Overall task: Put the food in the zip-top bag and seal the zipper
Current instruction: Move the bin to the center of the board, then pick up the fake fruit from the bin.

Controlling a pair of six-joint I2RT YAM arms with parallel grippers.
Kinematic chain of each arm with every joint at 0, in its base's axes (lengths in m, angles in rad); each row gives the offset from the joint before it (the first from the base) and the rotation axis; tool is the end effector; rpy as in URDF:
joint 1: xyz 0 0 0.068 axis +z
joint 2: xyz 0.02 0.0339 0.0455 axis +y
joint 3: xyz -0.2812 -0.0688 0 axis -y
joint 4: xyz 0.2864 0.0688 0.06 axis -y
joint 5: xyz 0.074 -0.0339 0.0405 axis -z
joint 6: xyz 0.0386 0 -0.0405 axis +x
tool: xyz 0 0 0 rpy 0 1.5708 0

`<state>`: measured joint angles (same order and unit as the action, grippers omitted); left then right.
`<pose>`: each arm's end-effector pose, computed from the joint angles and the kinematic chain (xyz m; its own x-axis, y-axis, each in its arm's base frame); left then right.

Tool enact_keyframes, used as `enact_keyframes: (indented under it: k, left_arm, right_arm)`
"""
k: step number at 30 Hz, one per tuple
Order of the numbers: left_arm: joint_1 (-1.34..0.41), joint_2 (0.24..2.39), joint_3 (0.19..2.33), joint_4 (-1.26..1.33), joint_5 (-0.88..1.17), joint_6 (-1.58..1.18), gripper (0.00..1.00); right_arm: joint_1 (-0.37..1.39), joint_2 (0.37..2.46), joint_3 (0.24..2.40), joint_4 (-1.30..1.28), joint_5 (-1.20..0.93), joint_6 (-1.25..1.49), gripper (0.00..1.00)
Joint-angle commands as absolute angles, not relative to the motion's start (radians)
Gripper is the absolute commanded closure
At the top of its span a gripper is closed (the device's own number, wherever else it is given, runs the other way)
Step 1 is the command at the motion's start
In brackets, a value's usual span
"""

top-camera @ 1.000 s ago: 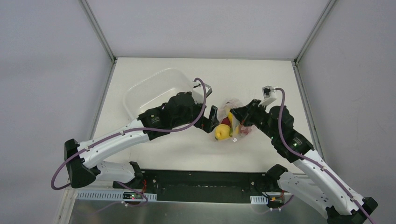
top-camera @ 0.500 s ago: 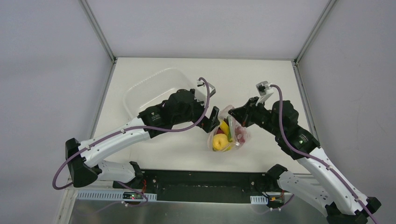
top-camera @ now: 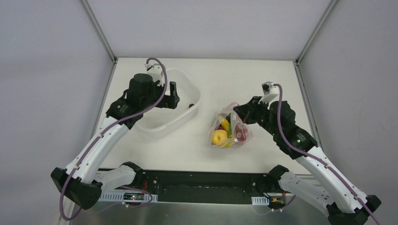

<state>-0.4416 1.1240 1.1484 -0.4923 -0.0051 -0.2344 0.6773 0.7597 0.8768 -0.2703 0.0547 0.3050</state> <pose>0.2567 -0.1211 0.3833 -0.4949 -0.0229 -0.8686 0.3170 0.9260 -0.2051 0.1609 0.1267 0.3830 -0.2887 0.1526 -0.9452 -0.5210 0.8032 0.2888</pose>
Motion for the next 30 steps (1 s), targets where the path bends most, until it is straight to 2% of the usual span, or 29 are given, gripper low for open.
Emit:
enact_keyframes:
  k: [1, 6, 12, 19, 24, 30]
  left_arm:
    - [-0.381, 1.253, 1.108, -0.604, -0.019, -0.275, 0.03]
    - [-0.379, 1.360, 1.130, -0.674, -0.074, -0.297, 0.03]
    - [-0.410, 1.370, 1.074, -0.629, 0.102, -0.335, 0.02]
    - [-0.539, 1.387, 1.081, -0.523, 0.124, -0.432, 0.01]
    - [-0.502, 1.404, 1.115, -0.479, 0.019, -0.399, 0.01]
    - [-0.461, 1.602, 1.222, -0.331, 0.185, -0.304, 0.01]
  right_arm:
    - [0.676, 0.755, 0.864, -0.206, 0.067, 0.355, 1.00]
    - [0.675, 0.751, 0.853, -0.194, 0.046, 0.364, 1.00]
    - [0.675, 0.743, 0.848, -0.188, 0.057, 0.367, 1.00]
    - [0.675, 0.740, 0.835, -0.180, 0.068, 0.373, 1.00]
    - [0.675, 0.721, 0.826, -0.181, 0.066, 0.384, 1.00]
    - [0.674, 0.718, 0.822, -0.182, 0.071, 0.384, 1.00]
